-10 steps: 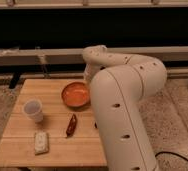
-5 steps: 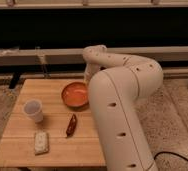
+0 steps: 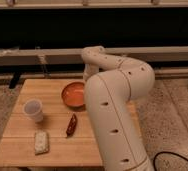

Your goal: Pick up the ceramic bowl

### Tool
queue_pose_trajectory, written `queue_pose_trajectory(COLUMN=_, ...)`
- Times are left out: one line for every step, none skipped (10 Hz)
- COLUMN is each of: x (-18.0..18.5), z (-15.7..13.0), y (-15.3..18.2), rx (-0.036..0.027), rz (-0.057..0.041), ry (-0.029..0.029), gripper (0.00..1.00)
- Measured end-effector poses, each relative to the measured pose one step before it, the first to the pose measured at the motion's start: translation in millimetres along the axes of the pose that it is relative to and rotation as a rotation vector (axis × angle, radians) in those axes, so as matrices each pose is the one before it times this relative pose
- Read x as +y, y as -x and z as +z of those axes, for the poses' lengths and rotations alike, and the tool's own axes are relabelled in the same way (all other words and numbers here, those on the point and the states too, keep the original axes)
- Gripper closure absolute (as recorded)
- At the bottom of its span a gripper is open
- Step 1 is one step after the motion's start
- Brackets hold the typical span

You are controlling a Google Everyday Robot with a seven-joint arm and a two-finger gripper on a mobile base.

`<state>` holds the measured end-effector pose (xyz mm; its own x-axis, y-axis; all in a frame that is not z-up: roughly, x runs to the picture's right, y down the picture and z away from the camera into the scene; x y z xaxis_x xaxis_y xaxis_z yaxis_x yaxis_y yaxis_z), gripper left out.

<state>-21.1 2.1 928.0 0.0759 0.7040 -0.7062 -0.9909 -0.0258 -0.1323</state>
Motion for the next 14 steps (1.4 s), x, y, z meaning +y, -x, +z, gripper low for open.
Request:
queue_pose_trajectory(x=-0.28, z=3.13, y=-0.86, rx=0.01271, rz=-0.00348, ry=-0.00074, gripper=0.20)
queue_pose_trajectory(x=0.84, z=2.91, y=-0.72, rx=0.00928, rz=-0.00317, ry=0.00101, gripper=0.20)
queue_pose_trajectory(x=-0.91, z=3.25, y=-0.60, rx=0.00725, rz=0.00218, ry=0.00321, gripper=0.20)
queue_pose_trajectory(x=-3.17, z=3.82, y=-1.09, rx=0.00679, rz=0.00697, ry=0.00433, gripper=0.20)
queue_pose_trajectory(x=-2.15, z=2.44, y=-0.90, rx=0.00437, rz=0.00711, ry=0.00662, gripper=0.20)
queue_pose_trajectory(x=-3.90, z=3.90, y=-0.87, rx=0.00830, rz=0.01590, ry=0.00996, gripper=0.20)
queue_pose_trajectory(x=-5.72, z=8.54, y=-1.18, rx=0.01831, rz=0.01824, ry=0.00901, gripper=0.20)
queue_pose_trajectory(x=-3.05, z=5.29, y=0.30, rx=0.00967, rz=0.00911, ry=0.00472, gripper=0.20)
queue_pose_trajectory(x=-3.62, z=6.50, y=-0.50, rx=0.01170, rz=0.00495, ry=-0.00338, gripper=0.20)
queue_pose_trajectory(x=0.43, z=5.75, y=-0.02, rx=0.00763, rz=-0.00464, ry=-0.01034, gripper=0.20)
queue_pose_trajectory(x=2.78, z=5.60, y=0.02, rx=0.00335, rz=-0.01250, ry=-0.02106, gripper=0.21)
queue_pose_trajectory(x=1.70, z=1.70, y=0.42, rx=-0.00107, rz=-0.00165, ry=-0.00382, gripper=0.24)
queue_pose_trajectory(x=-0.91, z=-2.22, y=0.96, rx=-0.00299, rz=0.00245, ry=0.00983, gripper=0.33)
queue_pose_trajectory(x=-2.06, z=-8.58, y=-1.35, rx=0.00118, rz=0.00283, ry=0.01085, gripper=0.45)
